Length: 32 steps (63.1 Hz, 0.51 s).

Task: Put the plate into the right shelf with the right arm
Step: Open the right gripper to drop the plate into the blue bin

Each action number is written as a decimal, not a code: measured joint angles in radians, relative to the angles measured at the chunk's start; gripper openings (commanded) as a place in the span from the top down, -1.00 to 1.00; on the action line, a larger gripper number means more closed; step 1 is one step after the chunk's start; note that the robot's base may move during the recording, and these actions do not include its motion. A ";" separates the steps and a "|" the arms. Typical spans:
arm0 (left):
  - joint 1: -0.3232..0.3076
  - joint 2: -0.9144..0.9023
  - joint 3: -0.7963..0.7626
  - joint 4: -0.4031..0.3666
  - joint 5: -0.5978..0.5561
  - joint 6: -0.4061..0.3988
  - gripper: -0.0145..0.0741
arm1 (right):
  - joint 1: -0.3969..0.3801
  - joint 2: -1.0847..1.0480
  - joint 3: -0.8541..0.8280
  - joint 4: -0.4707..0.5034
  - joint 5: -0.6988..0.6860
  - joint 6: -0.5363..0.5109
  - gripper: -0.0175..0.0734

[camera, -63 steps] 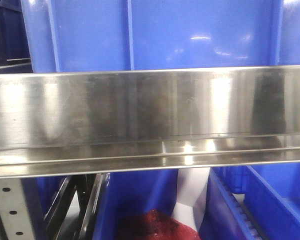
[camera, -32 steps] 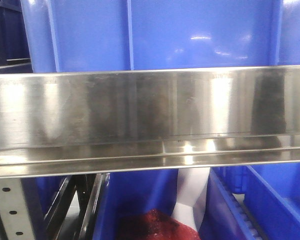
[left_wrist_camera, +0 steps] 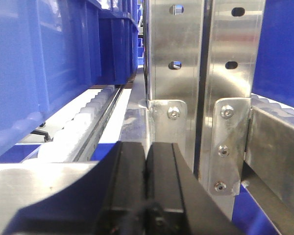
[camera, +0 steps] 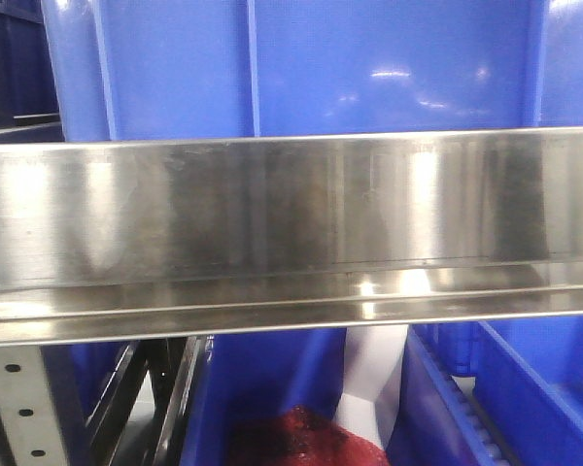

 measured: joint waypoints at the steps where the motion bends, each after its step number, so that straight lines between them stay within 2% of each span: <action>1: 0.000 0.000 0.000 0.000 0.000 0.000 0.78 | 0.000 -0.013 0.007 0.000 0.007 0.000 0.52; 10: 0.000 0.000 0.000 0.000 0.000 0.000 0.78 | 0.000 -0.163 0.103 0.001 0.017 0.000 0.49; 32: 0.000 0.000 0.000 0.000 0.000 0.000 0.78 | 0.000 -0.583 0.532 0.001 -0.054 0.002 0.49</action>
